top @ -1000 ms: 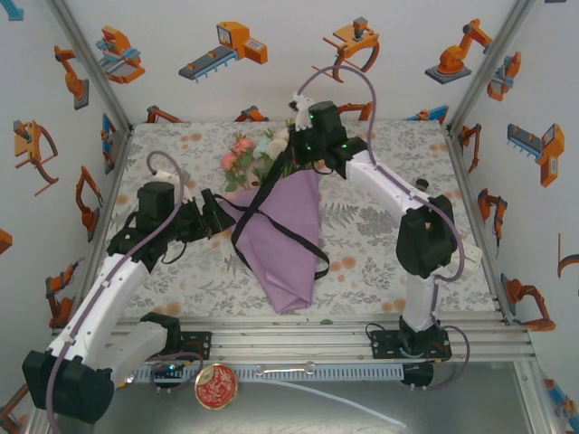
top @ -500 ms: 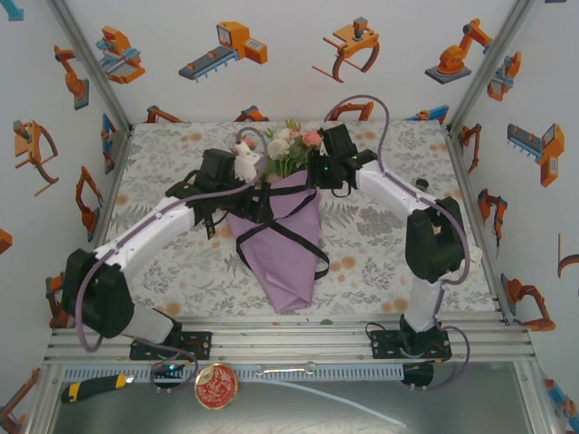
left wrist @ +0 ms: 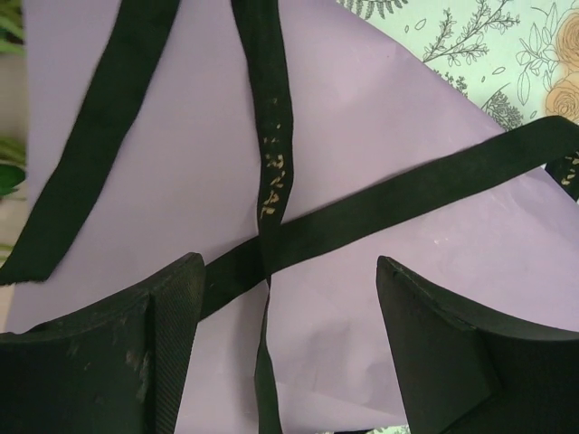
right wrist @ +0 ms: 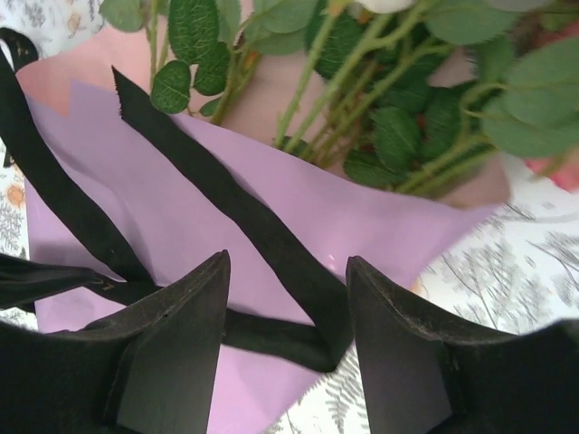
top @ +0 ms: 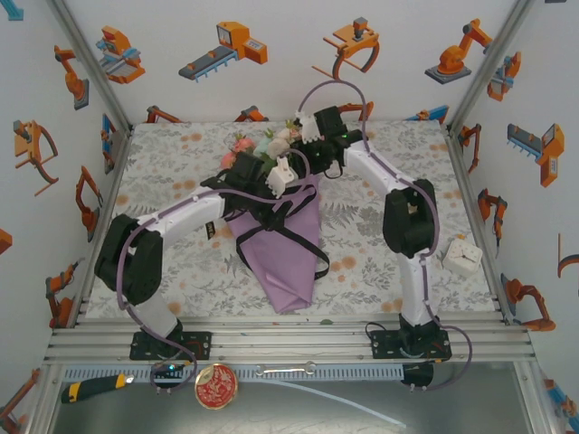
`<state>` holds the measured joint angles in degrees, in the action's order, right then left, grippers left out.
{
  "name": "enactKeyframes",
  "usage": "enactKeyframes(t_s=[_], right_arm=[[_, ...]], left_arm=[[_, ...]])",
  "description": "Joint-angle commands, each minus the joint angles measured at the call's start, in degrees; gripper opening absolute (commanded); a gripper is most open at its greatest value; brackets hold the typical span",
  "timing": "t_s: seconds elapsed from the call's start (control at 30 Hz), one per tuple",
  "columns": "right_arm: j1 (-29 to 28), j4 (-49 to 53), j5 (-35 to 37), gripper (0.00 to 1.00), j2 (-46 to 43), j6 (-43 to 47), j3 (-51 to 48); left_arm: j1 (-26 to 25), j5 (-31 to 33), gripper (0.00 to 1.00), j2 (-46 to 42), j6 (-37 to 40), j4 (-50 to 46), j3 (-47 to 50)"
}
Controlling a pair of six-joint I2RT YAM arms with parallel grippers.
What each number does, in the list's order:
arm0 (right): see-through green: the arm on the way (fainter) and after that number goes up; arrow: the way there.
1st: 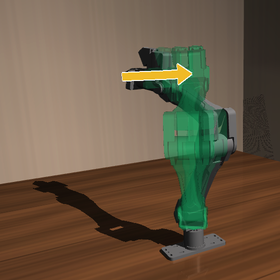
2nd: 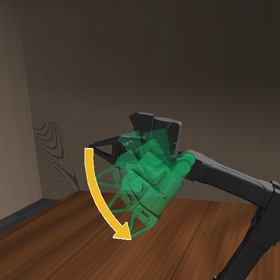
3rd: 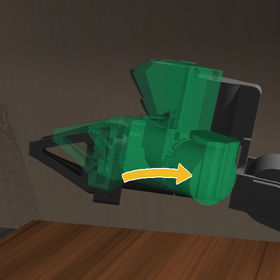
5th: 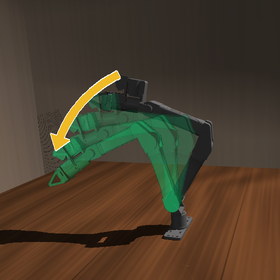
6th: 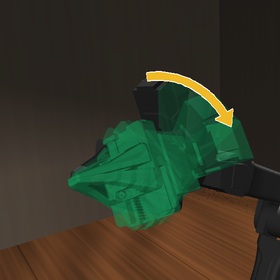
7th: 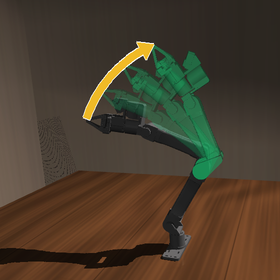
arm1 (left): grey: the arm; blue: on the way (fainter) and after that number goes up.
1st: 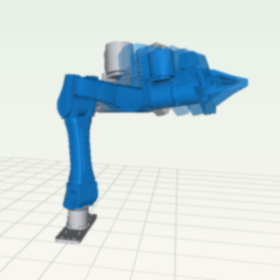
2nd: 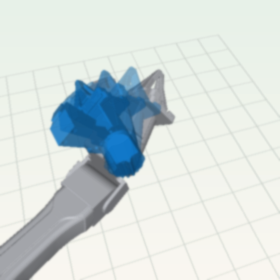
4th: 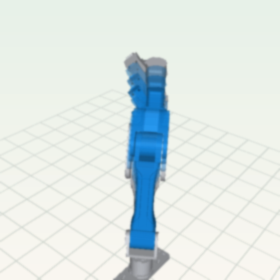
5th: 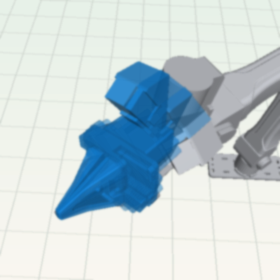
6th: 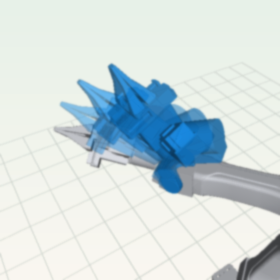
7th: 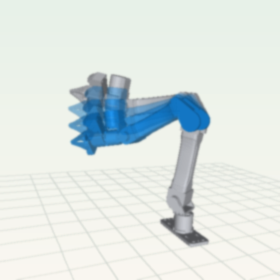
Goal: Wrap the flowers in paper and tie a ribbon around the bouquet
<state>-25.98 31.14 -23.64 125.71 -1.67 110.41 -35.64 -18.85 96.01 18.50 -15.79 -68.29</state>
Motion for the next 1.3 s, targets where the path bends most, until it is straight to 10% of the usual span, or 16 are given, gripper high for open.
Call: enactKeyframes(t_s=[0.0,0.17,0.47,0.73,1.03,1.27], right_arm=[[-2.94,3.77,-3.51,0.52,2.37,6.87,4.67],[-5.19,4.92,3.19,0.58,6.39,14.32,6.78],[-7.99,13.07,4.79,0.48,11.28,21.05,10.53],[-8.13,13.89,8.26,0.0,9.12,13.04,15.24],[0.96,-0.66,1.84,0.0,-4.91,-25.84,8.63],[2.32,-4.0,-3.25,0.02,-8.08,-23.46,1.07]], left_arm=[[2.65,-1.24,0.71,-8.45,-6.03,5.67,5.17],[6.33,5.51,0.71,-21.17,-22.31,10.91,13.82],[6.65,10.76,0.72,-33.14,-28.54,12.34,22.95],[6.4,5.5,0.72,-32.32,-25.44,12.05,22.34],[-8.9,0.1,0.68,-19.38,-5.12,13.46,15.12],[-9.19,1.25,0.68,-7.61,-1.19,14.82,9.44]])
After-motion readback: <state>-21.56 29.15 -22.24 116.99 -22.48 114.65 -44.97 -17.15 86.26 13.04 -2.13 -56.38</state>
